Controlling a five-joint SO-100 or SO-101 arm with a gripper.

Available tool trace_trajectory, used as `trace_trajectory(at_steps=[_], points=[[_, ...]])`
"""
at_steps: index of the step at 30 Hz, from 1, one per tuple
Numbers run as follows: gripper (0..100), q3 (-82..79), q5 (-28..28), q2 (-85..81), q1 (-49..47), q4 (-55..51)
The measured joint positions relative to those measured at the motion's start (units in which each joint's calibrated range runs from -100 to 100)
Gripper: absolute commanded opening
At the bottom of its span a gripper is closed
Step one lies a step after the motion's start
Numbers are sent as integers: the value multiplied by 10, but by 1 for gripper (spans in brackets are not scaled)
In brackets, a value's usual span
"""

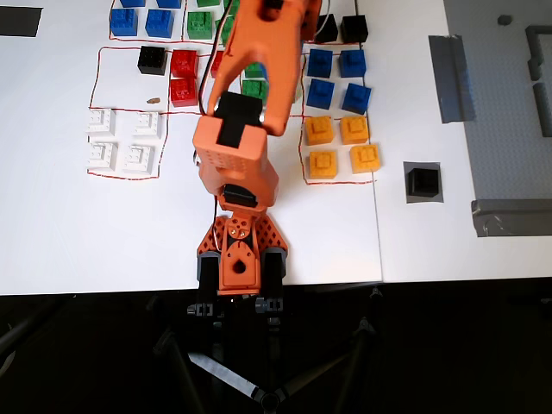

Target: Grab the block and put it in the grey marker

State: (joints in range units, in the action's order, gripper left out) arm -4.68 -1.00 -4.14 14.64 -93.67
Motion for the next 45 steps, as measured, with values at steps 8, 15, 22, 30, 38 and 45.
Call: trace_trajectory(at_steps=[8, 15, 22, 30, 38, 45], points=[[0, 0, -39, 0, -98, 1], [0, 0, -61, 0, -129, 1], [0, 0, -65, 0, -157, 1], [0, 1, -65, 0, -158, -5], [0, 1, -65, 0, -158, -5], [0, 1, -65, 0, -158, -5]])
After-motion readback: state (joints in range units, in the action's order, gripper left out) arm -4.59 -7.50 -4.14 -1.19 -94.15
